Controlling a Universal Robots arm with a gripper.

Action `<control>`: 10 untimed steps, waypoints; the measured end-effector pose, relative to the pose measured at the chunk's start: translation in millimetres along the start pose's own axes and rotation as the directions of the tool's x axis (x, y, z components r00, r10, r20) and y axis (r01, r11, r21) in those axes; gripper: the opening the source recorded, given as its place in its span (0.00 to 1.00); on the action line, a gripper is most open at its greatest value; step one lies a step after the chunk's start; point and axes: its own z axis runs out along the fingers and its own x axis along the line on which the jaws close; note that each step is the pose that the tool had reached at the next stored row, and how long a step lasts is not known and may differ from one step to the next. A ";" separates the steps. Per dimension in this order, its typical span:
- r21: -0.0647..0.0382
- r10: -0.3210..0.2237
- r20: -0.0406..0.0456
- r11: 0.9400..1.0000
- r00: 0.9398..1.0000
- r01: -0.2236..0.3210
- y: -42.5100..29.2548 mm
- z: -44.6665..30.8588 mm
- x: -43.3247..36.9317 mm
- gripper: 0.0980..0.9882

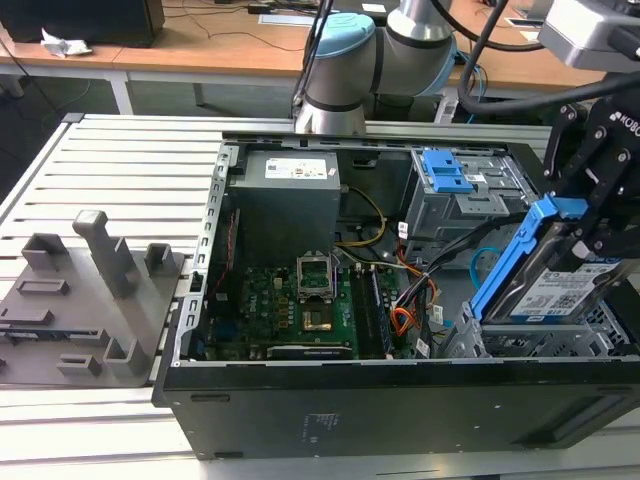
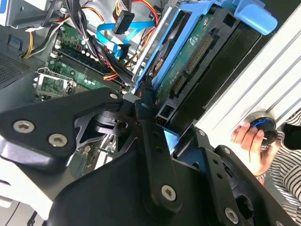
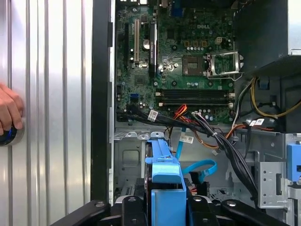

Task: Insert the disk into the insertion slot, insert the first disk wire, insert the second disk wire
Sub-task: 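Insert the disk into the insertion slot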

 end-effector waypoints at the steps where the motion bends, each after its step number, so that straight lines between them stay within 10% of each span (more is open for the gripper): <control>1: 0.000 0.000 0.000 1.000 1.000 0.000 0.0 1.4 0.0 0.30; 10: 0.000 0.000 0.000 1.000 1.000 0.000 -0.6 16.2 0.0 0.30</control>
